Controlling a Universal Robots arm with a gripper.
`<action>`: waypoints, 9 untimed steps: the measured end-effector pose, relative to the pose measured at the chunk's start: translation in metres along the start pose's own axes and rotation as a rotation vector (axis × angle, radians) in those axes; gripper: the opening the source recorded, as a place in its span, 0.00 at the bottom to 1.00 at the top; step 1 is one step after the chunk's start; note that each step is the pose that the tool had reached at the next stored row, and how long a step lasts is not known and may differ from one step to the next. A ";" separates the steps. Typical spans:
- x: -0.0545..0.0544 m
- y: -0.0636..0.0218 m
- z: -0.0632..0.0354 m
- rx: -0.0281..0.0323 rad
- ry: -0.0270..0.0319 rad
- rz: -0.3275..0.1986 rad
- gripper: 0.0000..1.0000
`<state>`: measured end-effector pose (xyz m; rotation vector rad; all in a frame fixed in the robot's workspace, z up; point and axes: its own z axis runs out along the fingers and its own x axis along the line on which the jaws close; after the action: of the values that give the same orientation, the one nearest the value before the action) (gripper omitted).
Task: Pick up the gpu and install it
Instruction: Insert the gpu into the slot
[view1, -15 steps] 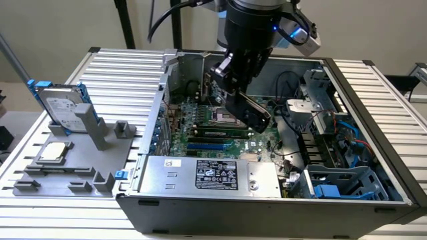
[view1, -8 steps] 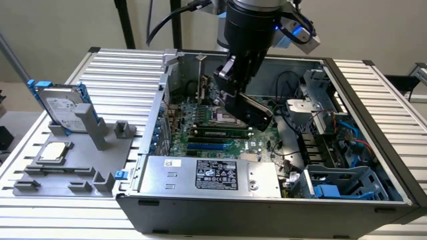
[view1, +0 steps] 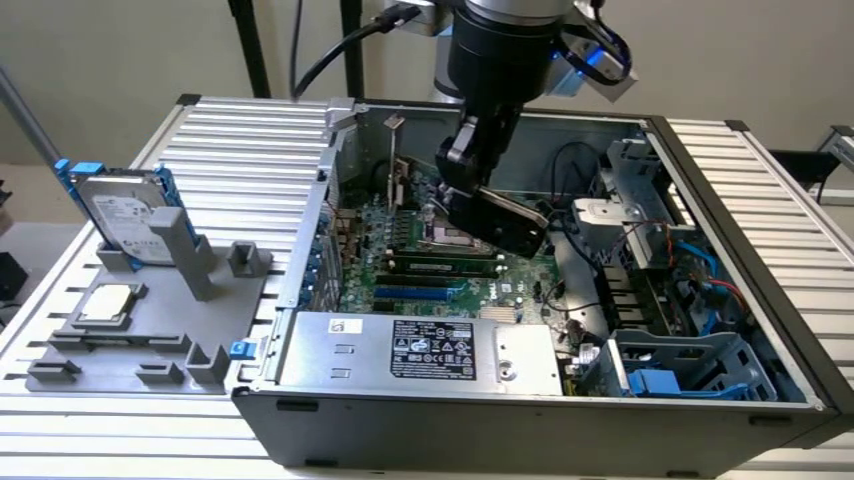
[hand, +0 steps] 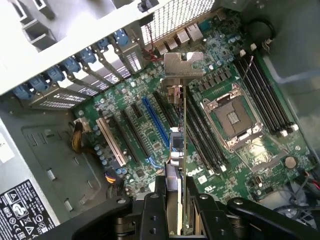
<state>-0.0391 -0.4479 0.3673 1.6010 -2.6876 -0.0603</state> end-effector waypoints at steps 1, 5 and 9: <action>0.000 0.0000 0.0003 -0.0002 0.0006 -0.018 0.26; 0.000 0.0000 0.0011 -0.0008 0.0035 -0.092 0.26; 0.000 -0.0001 0.0013 -0.0015 0.0062 -0.163 0.26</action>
<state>-0.0391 -0.4479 0.3660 1.8135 -2.5455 -0.0586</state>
